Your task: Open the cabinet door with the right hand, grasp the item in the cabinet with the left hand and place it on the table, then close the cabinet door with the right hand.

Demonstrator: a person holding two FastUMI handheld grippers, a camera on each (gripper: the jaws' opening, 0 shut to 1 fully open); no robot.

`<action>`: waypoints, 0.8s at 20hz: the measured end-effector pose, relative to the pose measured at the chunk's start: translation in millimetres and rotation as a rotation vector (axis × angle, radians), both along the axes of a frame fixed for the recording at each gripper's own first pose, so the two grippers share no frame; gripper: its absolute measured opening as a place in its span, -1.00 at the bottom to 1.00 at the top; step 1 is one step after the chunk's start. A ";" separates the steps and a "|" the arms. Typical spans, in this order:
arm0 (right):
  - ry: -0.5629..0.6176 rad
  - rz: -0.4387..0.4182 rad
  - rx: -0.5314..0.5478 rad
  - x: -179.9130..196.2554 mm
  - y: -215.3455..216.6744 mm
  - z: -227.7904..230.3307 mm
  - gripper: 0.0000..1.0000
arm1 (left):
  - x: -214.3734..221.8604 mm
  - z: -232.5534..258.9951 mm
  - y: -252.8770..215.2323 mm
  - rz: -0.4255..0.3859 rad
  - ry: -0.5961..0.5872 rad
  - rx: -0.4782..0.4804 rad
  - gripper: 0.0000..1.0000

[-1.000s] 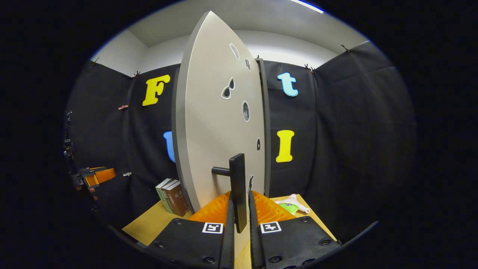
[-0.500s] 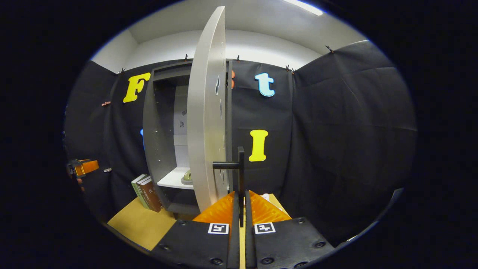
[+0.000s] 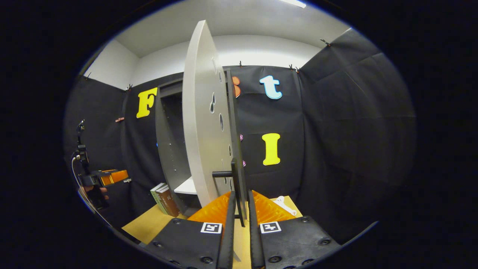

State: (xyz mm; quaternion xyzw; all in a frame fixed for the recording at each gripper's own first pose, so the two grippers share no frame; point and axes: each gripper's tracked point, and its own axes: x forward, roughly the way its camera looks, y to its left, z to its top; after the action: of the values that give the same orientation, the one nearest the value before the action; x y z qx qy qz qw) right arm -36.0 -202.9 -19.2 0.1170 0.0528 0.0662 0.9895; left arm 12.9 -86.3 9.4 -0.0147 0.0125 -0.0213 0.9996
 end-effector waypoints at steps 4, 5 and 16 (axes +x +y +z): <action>-0.003 -0.168 -0.053 9.7 -63.3 -15.4 0.33 | 12.8 4.0 -24.9 -0.013 -0.004 0.006 0.89; -0.003 -0.200 -0.075 6.7 -77.3 -17.8 0.66 | 17.2 5.6 -30.6 -0.011 -0.007 0.014 0.89; -0.008 -0.215 -0.164 41.0 -111.3 -56.9 0.95 | 105.1 -23.4 -111.5 -0.109 0.050 -0.011 0.86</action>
State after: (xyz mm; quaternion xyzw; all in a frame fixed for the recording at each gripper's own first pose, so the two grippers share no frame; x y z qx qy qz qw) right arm 5.0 -314.1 -76.1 0.0407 0.0414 -0.0445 0.9973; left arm 118.0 -197.8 -14.0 -0.0200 0.0381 -0.0753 0.9962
